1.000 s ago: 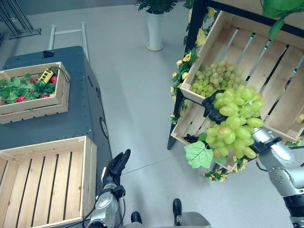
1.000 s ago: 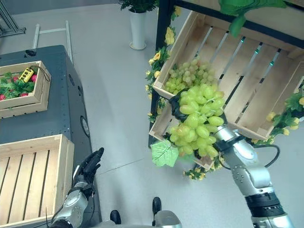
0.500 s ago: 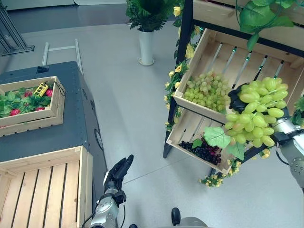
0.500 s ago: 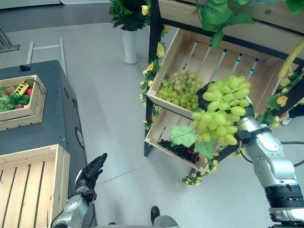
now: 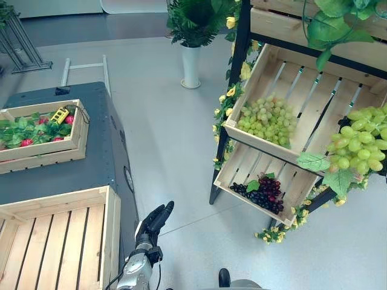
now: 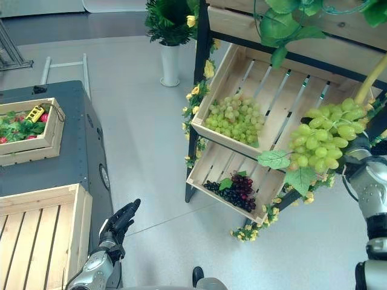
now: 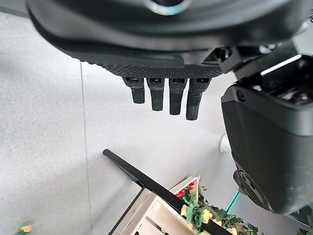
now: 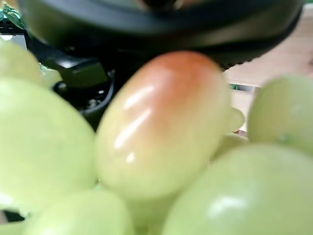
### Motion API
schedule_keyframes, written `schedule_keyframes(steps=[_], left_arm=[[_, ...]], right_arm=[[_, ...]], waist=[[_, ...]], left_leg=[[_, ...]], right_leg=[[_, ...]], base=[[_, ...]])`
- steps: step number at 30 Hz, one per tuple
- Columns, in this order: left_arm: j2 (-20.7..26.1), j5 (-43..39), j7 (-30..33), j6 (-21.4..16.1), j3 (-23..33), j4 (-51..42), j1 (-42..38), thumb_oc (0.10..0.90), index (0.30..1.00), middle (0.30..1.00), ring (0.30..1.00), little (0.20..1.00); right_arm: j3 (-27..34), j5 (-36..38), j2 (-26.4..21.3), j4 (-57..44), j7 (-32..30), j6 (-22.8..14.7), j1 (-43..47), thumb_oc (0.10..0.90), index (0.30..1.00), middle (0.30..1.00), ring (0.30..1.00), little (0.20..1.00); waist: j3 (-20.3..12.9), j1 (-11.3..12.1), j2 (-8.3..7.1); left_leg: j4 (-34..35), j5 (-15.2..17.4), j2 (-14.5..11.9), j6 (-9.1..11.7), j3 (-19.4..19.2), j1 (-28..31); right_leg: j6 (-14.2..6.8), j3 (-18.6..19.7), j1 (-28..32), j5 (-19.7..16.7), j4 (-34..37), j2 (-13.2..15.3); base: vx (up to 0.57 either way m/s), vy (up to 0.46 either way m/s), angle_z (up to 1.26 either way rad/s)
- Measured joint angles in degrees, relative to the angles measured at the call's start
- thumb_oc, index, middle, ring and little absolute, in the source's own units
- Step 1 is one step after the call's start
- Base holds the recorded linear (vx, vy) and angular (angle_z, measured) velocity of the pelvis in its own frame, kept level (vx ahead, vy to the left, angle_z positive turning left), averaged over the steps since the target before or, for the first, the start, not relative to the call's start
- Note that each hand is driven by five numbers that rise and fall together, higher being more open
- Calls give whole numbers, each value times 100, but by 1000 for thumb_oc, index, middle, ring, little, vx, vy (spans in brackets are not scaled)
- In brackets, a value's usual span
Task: Pick up the fruits from the basket on one side to the basket on the other side
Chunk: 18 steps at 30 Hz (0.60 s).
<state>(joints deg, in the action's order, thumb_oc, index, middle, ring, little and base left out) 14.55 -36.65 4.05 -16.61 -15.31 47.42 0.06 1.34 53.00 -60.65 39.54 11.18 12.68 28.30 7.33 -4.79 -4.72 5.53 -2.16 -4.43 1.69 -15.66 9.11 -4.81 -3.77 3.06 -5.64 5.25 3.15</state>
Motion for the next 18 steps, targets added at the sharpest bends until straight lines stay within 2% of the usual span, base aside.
schedule_keyframes(steps=[4, 6, 9, 14, 18], left_arm=[[17, 8, -3, -1, -26, 61, 31, 800, 900, 900, 900, 900], [40, 8, -3, -2, -25, 120, 34, 800, 900, 900, 900, 900], [65, 9, -14, -2, -24, 191, 34, 800, 900, 900, 900, 900], [68, 25, -94, -3, -25, 227, 39, 800, 900, 900, 900, 900], [62, 38, -118, -2, -30, 228, 38, 800, 900, 900, 900, 900]], right_arm=[[-277, -321, -149, 882, -131, 204, 802, 400, 300, 300, 300, 300], [-513, -334, -212, 1234, -197, 274, 1139, 400, 300, 300, 300, 300], [-693, -554, -227, 1441, -312, 338, 1454, 400, 300, 300, 300, 300], [-1332, -561, -225, 1644, -364, 403, 2068, 400, 300, 300, 300, 300], [-1347, -717, -206, 1640, -364, 402, 2134, 400, 300, 300, 300, 300]], waist=[[-2, 240, -4], [-2, 279, -4], [-2, 306, -4], [-2, 369, -4], [-2, 479, -4]], left_leg=[[-1, -9, 25, 11, 150, -35], [-1, -10, 28, 12, 173, -44], [-1, -15, 41, 8, 259, -79], [-1, -20, 47, 3, 294, -78], [-1, -43, 52, -1, 383, -97]], right_leg=[[-2, -55, -1, -1, -1, 16], [-3, -102, 1, 0, -1, 20], [-12, -146, 1, 8, -1, 35], [-13, -170, 14, 10, -1, 42], [-9, -291, 39, 17, 0, 59]], base=[[-13, -6, 7], [-4, 3, 6], [7, 10, 11], [1, 6, 2], [-9, 10, 10]])
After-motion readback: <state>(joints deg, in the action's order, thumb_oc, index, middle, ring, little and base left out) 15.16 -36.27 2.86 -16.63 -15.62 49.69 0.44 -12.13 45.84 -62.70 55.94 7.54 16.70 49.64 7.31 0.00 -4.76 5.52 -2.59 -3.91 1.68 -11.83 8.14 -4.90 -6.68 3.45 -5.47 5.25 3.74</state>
